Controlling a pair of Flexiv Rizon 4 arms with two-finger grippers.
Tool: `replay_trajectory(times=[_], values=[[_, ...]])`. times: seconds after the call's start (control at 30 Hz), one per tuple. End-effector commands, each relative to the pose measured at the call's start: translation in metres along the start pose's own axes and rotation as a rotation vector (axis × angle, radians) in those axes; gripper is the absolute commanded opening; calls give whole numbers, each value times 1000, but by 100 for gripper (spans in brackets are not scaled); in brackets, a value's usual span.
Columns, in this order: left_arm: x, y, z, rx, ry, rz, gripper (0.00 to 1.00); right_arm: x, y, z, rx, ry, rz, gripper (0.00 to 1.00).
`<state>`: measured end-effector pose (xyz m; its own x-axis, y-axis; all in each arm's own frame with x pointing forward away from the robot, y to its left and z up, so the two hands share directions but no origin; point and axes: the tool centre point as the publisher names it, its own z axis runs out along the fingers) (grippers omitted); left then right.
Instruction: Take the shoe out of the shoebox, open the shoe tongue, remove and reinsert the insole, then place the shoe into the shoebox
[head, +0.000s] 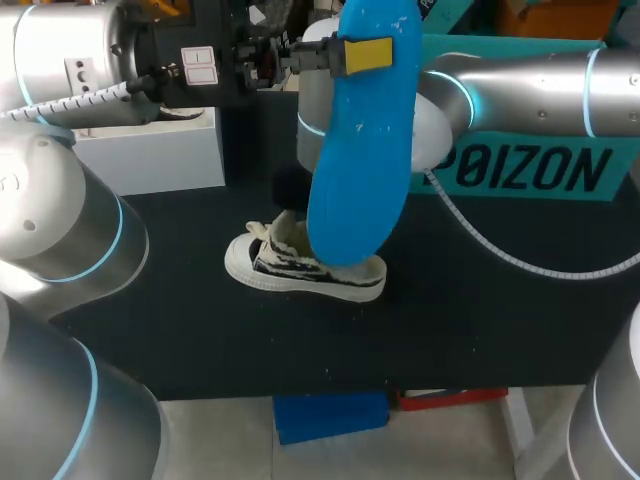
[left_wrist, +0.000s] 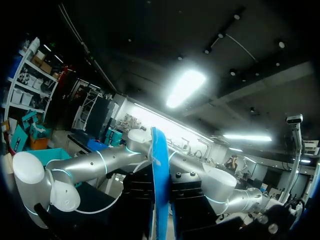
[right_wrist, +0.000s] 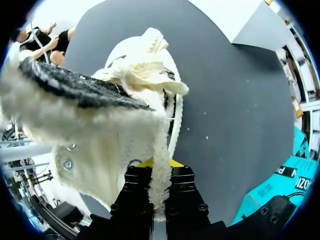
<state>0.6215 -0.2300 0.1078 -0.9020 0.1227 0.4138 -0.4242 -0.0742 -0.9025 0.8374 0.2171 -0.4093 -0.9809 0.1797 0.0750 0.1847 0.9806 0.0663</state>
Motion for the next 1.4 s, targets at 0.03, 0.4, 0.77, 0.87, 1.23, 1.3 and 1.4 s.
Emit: replay_trajectory(times=[0.03, 0.4, 0.77, 0.87, 1.23, 1.3, 1.4], values=[[0, 0, 1, -1, -4, -1, 0, 4, -4, -17, -8, -41, 29, 0], [0, 0, 1, -1, -4, -1, 0, 2, -27, -85, 109, -105, 482, 0], [0, 0, 1, -1, -4, -1, 0, 8, -47, -99, 62, -164, 1193, 0], [0, 0, 1, -1, -4, -1, 0, 13, -46, -100, 42, -172, 1317, 0], [0, 0, 1, -1, -4, -1, 0, 16, -44, -104, -54, -192, 1575, 0], [0, 0, 1, -1, -4, -1, 0, 15, -43, -101, -66, -197, 1575, 0], [0, 0, 1, -1, -4, -1, 0, 14, -40, -92, -70, -218, 1559, 0]])
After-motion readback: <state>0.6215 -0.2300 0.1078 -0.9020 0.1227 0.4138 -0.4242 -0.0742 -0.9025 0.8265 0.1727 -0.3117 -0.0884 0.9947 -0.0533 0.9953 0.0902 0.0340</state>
